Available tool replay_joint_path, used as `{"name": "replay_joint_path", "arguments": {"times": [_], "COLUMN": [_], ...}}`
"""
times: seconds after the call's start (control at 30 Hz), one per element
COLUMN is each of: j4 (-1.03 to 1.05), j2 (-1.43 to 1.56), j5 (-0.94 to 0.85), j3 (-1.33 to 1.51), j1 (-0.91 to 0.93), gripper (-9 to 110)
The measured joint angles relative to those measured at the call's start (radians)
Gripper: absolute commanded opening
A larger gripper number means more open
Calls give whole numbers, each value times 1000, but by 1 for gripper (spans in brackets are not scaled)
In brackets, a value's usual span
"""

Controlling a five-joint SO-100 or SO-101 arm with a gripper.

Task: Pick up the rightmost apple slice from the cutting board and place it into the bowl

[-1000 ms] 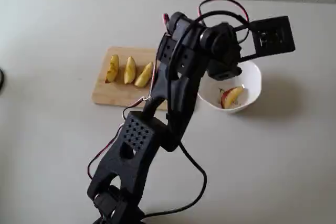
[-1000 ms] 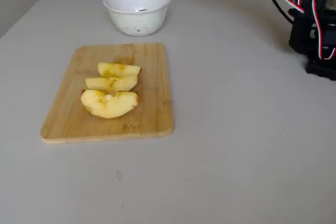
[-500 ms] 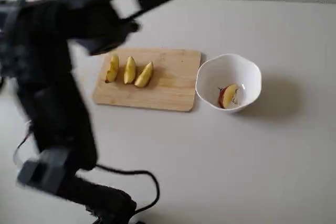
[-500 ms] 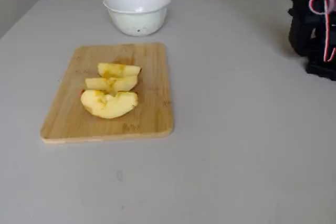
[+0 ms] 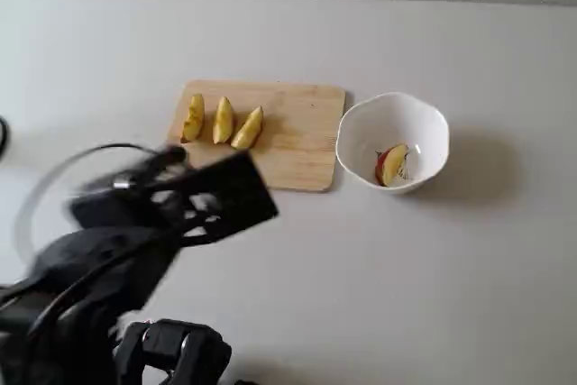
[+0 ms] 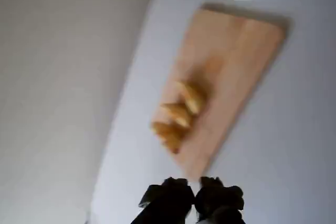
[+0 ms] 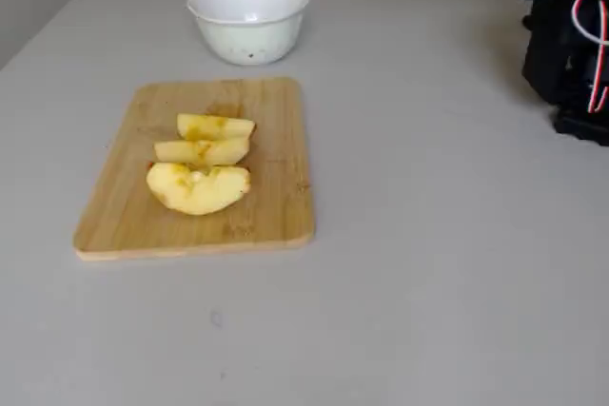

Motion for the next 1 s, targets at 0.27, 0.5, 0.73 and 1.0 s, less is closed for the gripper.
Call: {"name": "replay_joint_path", "arguments": {"times": [0.27,0.5,0.73,1.0], "j4": [8,8,8,8], "j2": [150,167,164,164], "j5": [64,86,86,86], "j3": [417,439,439,439], "j1": [29,38,35,35], "gripper": [0,0,0,0]}}
